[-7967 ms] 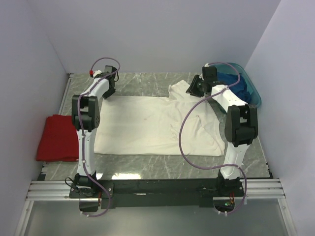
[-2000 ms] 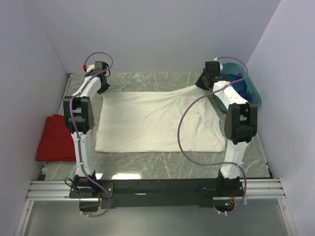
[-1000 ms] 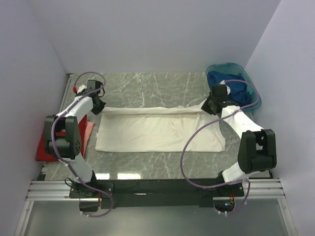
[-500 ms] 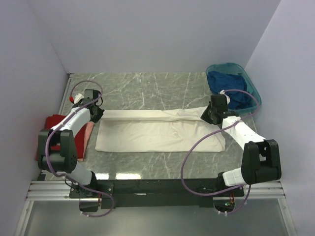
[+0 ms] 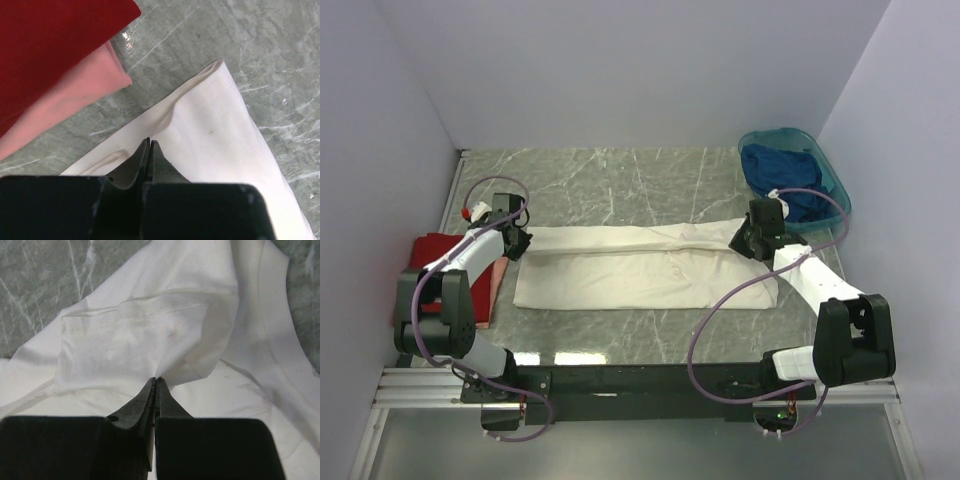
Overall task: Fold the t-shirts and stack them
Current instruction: Fold the tshirt
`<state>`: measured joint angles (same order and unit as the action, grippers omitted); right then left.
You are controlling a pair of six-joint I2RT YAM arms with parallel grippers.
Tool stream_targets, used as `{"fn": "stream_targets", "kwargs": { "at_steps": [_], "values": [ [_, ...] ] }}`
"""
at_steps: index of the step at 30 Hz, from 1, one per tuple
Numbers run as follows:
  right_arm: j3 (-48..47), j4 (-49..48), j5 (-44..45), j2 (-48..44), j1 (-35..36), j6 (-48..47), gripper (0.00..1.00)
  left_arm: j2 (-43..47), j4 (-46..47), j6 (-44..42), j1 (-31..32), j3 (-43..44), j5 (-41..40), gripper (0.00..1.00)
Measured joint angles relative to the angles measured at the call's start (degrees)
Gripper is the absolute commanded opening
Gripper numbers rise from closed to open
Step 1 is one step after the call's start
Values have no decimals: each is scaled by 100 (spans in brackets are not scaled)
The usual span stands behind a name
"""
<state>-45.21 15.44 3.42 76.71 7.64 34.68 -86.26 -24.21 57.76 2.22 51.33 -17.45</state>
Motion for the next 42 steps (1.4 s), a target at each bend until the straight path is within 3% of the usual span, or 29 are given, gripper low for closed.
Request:
{"fn": "stream_targets", "kwargs": {
  "at_steps": [26, 29, 30, 35, 39, 42],
  "values": [
    [664, -96, -304, -415, 0, 24, 0, 387, 42, 13, -7, -310, -81, 1],
    [798, -216, -446, -413, 0, 26, 7, 389, 92, 15, -11, -387, -74, 3],
    [831, -234, -487, -413, 0, 35, 14, 389, 114, 15, -15, -413, -66, 5],
    [929, -273, -697, -444, 0, 24, 31, 511, 166, 9, -42, -584, -35, 25],
    [933, -254, -815, -763, 0, -7, 35, 841, 151, -4, -66, -645, -37, 35],
    [933, -258, -892, -1064, 57, -31, 37, 1150, 166, -24, -66, -647, -7, 33]
  ]
}}
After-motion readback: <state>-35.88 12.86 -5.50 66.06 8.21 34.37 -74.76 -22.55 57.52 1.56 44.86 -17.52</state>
